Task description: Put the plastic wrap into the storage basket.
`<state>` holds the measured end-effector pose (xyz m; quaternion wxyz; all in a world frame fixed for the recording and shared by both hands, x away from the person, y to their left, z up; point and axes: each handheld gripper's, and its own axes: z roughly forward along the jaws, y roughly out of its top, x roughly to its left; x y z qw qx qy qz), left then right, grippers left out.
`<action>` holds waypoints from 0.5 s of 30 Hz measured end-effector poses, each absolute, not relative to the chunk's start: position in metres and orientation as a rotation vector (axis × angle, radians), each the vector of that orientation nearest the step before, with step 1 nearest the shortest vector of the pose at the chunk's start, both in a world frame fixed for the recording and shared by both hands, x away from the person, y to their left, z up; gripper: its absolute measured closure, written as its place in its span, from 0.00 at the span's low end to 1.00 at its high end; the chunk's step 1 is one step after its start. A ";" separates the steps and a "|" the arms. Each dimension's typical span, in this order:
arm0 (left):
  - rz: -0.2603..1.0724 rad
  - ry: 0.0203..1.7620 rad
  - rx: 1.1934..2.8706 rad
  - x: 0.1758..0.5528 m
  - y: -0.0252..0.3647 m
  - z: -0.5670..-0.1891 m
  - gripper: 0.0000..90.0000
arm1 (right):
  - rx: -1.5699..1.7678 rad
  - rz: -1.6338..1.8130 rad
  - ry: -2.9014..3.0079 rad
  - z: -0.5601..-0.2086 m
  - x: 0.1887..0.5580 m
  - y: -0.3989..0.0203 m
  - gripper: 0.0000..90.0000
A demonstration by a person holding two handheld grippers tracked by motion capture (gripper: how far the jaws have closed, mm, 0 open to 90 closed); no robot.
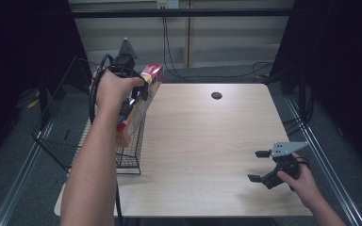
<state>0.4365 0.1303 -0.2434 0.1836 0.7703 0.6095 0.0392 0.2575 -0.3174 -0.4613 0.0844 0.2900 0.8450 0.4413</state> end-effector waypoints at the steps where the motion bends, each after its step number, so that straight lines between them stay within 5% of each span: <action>1: 0.115 1.725 2.170 0.436 0.131 -0.243 0.49 | 0.866 1.315 2.521 -0.461 0.257 -0.317 0.02; 15: 0.122 1.756 2.151 0.433 0.150 -0.239 0.49 | 0.866 1.316 2.521 -0.461 0.257 -0.318 0.02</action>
